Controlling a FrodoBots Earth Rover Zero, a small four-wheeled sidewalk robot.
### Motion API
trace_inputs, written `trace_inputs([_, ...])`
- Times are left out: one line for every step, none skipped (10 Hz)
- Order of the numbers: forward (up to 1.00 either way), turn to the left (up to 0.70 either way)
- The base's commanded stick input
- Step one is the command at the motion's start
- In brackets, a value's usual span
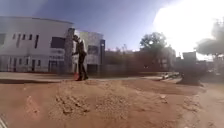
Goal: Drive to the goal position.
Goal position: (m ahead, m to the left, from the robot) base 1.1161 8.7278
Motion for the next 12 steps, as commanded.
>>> trace_inputs([1.0,0.0])
trace_inputs([1.0,0.0])
trace_inputs([1.0,0.0])
trace_inputs([1.0,0.0])
trace_inputs([1.0,0.0])
trace_inputs([1.0,0.0])
trace_inputs([1.0,0.0])
trace_inputs([0.09,0.0])
trace_inputs([0.27,0.0])
trace_inputs([0.44,0.0])
trace_inputs([0.62,0.0])
trace_inputs([0.79,0.0])
